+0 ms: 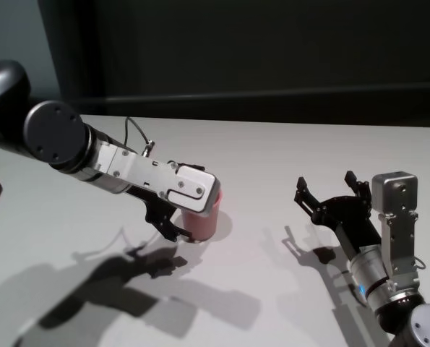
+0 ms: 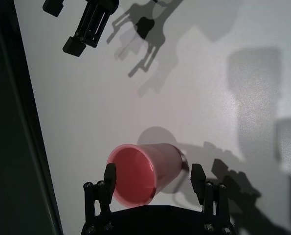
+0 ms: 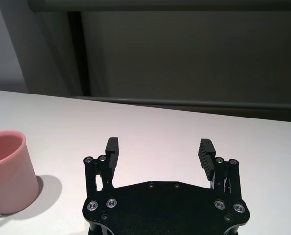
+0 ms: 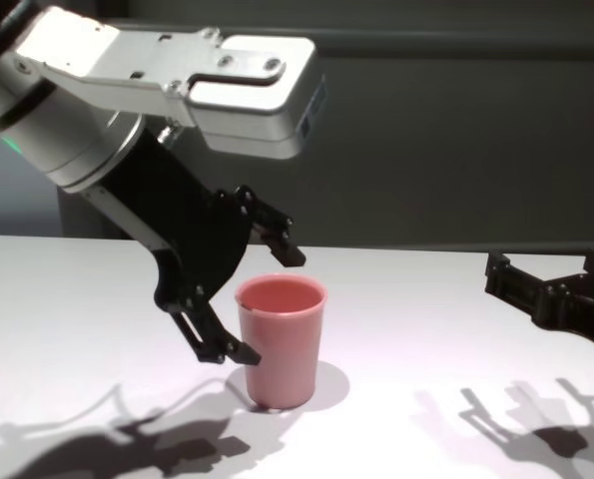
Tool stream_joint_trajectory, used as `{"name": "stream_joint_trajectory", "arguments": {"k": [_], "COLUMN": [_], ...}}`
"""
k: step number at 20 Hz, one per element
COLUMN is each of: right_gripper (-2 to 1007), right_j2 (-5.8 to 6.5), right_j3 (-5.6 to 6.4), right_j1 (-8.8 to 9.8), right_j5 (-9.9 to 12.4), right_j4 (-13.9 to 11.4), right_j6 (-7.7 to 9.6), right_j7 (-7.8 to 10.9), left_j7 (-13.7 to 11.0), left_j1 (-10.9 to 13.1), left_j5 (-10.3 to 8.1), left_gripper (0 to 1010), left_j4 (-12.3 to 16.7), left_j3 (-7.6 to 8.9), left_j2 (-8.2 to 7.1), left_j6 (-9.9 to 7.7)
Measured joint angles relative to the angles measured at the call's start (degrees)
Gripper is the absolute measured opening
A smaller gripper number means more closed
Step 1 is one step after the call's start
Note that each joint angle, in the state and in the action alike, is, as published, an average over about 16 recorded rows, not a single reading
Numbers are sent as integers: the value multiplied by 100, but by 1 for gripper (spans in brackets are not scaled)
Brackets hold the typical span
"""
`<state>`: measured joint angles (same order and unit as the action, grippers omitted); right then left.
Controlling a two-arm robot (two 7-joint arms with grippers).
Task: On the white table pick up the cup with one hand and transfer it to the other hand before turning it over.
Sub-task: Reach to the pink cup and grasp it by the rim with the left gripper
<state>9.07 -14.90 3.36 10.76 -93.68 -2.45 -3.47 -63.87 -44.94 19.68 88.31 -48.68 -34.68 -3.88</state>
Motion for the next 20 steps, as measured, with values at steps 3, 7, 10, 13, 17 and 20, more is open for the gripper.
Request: {"name": "stream_joint_trajectory", "arguments": {"k": [3, 7, 10, 13, 17, 20], "right_gripper": [1000, 1000, 1000, 1000, 1001, 1001], "right_j2": [0, 0, 0, 0, 0, 0], "right_j3": [0, 0, 0, 0, 0, 0], "right_j1": [0, 0, 0, 0, 0, 0], "right_j5": [0, 0, 0, 0, 0, 0], "right_j4": [0, 0, 0, 0, 0, 0], "right_j6": [0, 0, 0, 0, 0, 0], "right_j7": [0, 0, 0, 0, 0, 0], "left_j7": [-66, -135, -174, -205, -229, -235], "left_j1": [-122, -264, -355, -436, -524, -578], "left_j5": [47, 100, 127, 149, 174, 185], "left_gripper": [1001, 1001, 1001, 1001, 1001, 1001], "left_j4": [-127, -313, -459, -610, -809, -950], "left_j3": [-128, -277, -372, -460, -570, -645], "left_j2": [81, 175, 234, 287, 353, 396], "left_j6": [52, 121, 171, 220, 289, 341]}}
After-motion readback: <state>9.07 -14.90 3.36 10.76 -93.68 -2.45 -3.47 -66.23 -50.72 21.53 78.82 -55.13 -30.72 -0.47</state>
